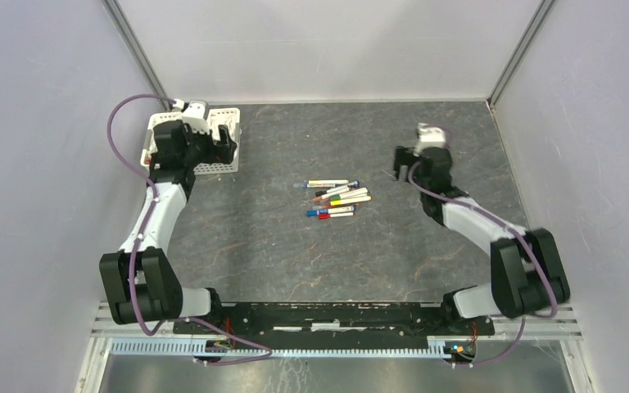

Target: Open the pen caps

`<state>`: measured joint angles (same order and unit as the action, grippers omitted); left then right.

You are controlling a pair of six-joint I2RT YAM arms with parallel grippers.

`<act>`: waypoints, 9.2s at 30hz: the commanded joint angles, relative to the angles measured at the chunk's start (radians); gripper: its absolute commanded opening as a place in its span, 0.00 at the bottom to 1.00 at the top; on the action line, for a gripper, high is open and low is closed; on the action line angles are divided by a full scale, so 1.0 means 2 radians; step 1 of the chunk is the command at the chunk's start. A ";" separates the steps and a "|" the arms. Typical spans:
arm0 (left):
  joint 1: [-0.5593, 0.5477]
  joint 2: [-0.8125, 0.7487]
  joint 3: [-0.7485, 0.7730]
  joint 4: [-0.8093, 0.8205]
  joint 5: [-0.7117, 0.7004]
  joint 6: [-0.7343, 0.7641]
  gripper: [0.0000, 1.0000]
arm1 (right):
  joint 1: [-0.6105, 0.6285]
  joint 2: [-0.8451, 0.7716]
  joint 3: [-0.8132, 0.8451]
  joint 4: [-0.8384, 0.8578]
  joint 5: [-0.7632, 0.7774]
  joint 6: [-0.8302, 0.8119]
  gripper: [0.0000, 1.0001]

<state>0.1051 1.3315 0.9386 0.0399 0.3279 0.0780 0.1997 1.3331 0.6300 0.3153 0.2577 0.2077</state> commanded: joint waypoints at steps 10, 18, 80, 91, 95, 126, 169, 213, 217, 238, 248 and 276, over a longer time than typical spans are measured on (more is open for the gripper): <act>0.001 0.009 0.098 -0.266 0.087 0.081 1.00 | 0.157 0.298 0.375 -0.209 -0.180 -0.208 0.80; 0.000 0.009 0.101 -0.293 0.116 0.101 1.00 | 0.168 0.363 0.416 -0.224 -0.238 -0.231 0.70; -0.101 -0.076 0.099 -0.515 0.273 0.486 1.00 | 0.208 0.143 0.261 -0.146 -0.495 -0.105 0.00; -0.154 -0.101 0.116 -0.578 0.212 0.610 1.00 | 0.278 0.153 0.303 -0.224 -0.555 -0.097 0.00; -0.177 -0.111 0.111 -0.594 0.209 0.633 0.95 | 0.291 0.159 0.319 -0.237 -0.557 -0.099 0.00; -0.215 -0.109 0.078 -0.545 0.208 0.589 0.02 | 0.307 0.187 0.279 -0.090 -0.627 0.026 0.52; -0.119 -0.077 -0.068 -0.343 0.111 0.453 0.02 | 0.068 -0.016 0.041 -0.199 -0.056 -0.028 0.00; -0.147 0.009 0.043 -0.349 0.083 0.337 0.90 | 0.068 0.050 0.120 -0.135 -0.127 -0.069 0.60; -0.139 -0.009 0.114 -0.409 0.107 0.316 1.00 | 0.101 0.119 0.206 -0.182 -0.198 -0.115 0.64; -0.132 -0.047 0.130 -0.508 0.144 0.327 1.00 | 0.152 0.231 0.218 -0.235 -0.287 -0.177 0.54; -0.132 -0.052 0.122 -0.511 0.150 0.334 1.00 | 0.164 0.227 0.197 -0.236 -0.286 -0.173 0.44; -0.132 -0.065 0.117 -0.531 0.161 0.353 1.00 | 0.185 0.172 0.162 -0.226 -0.301 -0.153 0.09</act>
<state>-0.1627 1.2182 1.1709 -1.0092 0.6125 0.7528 0.5613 1.7271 0.9508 -0.1249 -0.3290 -0.0982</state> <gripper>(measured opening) 0.996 0.179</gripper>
